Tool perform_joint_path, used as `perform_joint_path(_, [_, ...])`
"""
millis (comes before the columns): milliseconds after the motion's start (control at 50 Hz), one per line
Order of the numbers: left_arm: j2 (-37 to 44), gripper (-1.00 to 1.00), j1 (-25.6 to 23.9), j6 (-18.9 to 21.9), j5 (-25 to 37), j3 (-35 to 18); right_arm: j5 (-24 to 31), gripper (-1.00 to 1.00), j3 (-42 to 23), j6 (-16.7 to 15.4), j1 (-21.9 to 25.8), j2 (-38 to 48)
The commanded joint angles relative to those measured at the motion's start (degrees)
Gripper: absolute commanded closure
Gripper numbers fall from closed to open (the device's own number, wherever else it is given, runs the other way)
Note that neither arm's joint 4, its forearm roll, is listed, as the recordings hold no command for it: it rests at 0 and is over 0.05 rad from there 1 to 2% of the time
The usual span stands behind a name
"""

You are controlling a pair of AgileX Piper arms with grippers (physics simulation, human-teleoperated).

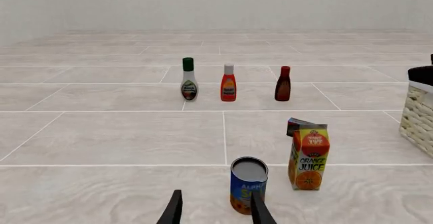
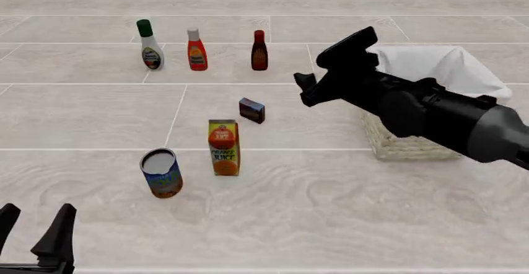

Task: Pick the chocolate pudding and place it in the basket.

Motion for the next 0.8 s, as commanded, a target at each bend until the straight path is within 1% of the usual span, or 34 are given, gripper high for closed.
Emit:
perform_joint_path(20, [0.03,-1.00,0.01,-0.02,-0.13,0.12,1.01,-1.00,-4.92,-0.57,0.07,4.78])
perform_joint_path(180, [-0.03,-1.00,0.00,0.07,-0.19,0.14,0.19,-1.00,-7.26,-1.45,-0.39,8.13])
perform_joint_path(400, [0.00,-1.00,0.00,0.04,-0.25,0.22,-0.66,-1.00,-9.56,-1.52,-0.52,12.13])
perform_joint_path(800, [0.02,-1.00,0.01,0.02,-0.17,0.15,2.58,-1.00,-16.42,-2.00,-0.10,19.05])
